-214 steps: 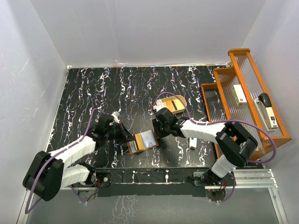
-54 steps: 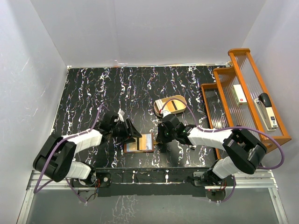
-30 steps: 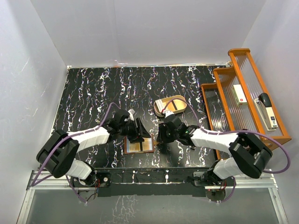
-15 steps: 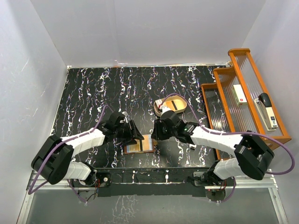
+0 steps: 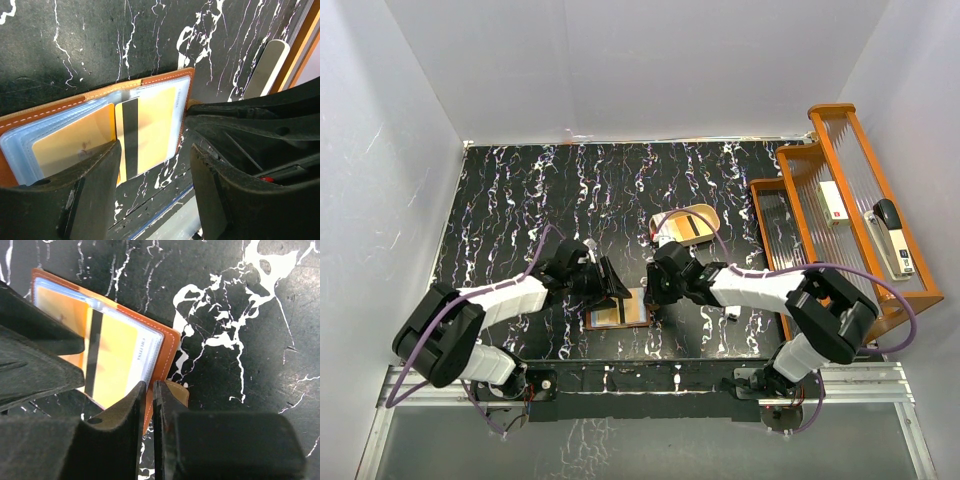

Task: Put the credit cards into the card holder
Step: Insert the credit card into the card holder.

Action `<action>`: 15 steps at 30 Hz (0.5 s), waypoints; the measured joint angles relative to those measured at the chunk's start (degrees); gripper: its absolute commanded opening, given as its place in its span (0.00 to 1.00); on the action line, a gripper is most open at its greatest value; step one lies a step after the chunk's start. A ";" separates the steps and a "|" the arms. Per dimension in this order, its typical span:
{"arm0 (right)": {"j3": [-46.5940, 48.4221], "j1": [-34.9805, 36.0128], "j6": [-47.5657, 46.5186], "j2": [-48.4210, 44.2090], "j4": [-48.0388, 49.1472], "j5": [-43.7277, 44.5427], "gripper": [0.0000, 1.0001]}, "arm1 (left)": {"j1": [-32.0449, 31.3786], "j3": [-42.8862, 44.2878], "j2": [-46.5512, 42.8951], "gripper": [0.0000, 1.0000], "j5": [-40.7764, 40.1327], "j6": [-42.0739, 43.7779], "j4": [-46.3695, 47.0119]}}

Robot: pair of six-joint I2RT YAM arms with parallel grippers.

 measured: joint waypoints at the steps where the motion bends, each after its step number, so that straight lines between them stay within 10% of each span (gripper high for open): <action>1: -0.17 0.00 -0.02 0.52 0.26 0.04 0.06 | 0.00 0.00 0.22 0.56 0.02 0.00 0.15; 15: -2.78 0.00 0.22 1.75 4.46 0.76 0.00 | 0.17 0.00 1.62 0.57 0.74 0.24 1.36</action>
